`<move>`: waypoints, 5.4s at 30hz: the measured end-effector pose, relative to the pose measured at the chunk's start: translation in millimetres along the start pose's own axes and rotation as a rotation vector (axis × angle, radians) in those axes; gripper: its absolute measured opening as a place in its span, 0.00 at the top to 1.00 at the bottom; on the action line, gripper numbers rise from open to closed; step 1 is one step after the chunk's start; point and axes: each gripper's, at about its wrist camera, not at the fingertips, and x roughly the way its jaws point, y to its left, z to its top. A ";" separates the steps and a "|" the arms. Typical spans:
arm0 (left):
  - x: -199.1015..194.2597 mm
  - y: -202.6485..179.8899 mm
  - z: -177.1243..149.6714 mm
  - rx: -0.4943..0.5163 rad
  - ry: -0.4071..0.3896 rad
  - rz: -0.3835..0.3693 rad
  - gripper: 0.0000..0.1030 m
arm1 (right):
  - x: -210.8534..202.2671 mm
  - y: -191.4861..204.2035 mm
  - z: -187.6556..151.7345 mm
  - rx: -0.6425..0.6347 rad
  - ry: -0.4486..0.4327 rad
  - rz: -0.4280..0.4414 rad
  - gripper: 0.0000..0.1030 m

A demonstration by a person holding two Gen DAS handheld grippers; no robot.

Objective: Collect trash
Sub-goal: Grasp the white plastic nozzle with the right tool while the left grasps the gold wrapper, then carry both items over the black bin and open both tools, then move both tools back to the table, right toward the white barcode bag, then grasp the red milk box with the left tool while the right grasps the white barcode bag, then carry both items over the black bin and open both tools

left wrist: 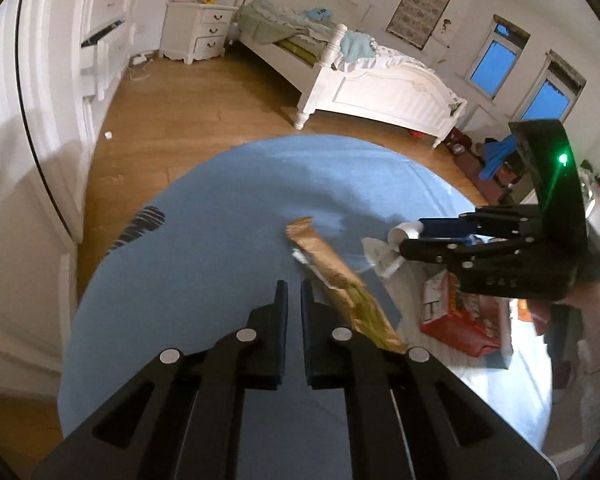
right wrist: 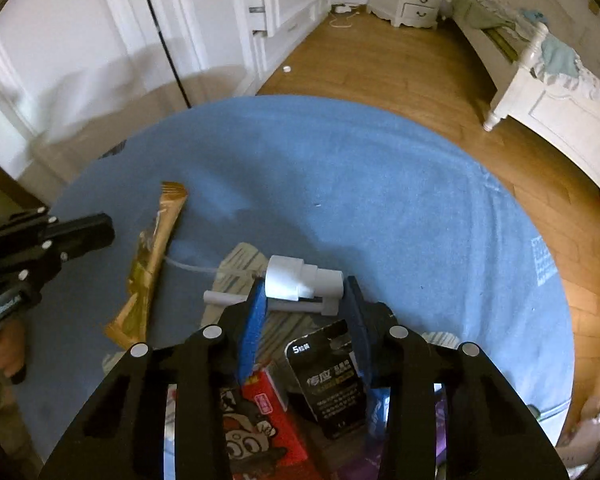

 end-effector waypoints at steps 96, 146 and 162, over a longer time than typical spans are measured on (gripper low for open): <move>33.6 -348.7 -65.6 0.374 0.019 -0.352 0.22 | -186.7 -197.6 -443.3 1.147 -0.669 -0.009 0.22; 39.8 -175.9 -42.9 1.149 0.159 -0.122 0.41 | -128.3 -88.1 -250.3 0.654 -0.461 0.396 0.34; -14.5 -239.8 -49.0 0.749 0.016 -0.285 0.45 | -182.7 -133.1 -333.7 0.864 -0.778 0.395 0.34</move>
